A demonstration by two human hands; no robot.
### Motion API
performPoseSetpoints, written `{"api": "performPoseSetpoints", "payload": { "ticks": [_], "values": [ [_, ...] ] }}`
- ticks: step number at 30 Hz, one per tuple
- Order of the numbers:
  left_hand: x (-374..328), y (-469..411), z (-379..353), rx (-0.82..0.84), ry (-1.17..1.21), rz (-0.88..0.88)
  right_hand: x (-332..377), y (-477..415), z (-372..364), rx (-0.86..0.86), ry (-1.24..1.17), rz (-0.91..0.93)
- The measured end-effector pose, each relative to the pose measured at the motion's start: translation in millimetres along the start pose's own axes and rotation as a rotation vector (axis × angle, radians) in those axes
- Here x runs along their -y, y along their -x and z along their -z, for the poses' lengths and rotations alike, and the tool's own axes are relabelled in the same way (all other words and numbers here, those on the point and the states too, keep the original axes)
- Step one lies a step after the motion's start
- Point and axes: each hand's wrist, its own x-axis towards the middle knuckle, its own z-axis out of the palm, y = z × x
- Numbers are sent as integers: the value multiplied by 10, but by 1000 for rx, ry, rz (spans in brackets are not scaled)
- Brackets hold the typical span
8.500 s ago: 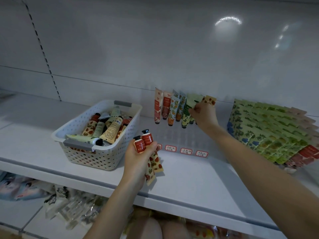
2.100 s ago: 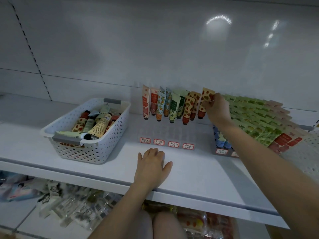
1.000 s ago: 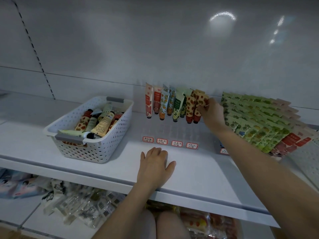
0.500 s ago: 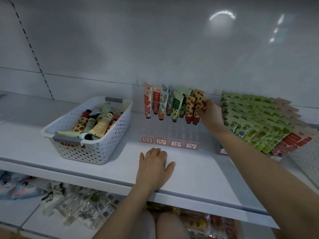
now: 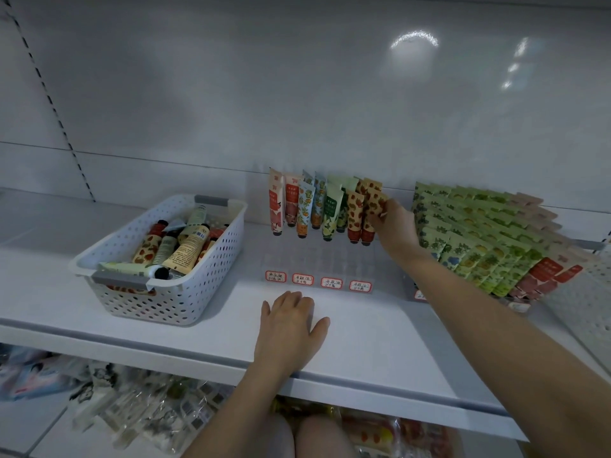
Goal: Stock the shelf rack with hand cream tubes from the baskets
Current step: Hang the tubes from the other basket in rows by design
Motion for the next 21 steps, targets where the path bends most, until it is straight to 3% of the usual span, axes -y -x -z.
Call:
{"api": "performPoseSetpoints", "payload": {
  "ticks": [21],
  "values": [
    [5, -12, -16, 0, 17, 8, -17, -18, 50, 25, 38, -9]
  ]
}}
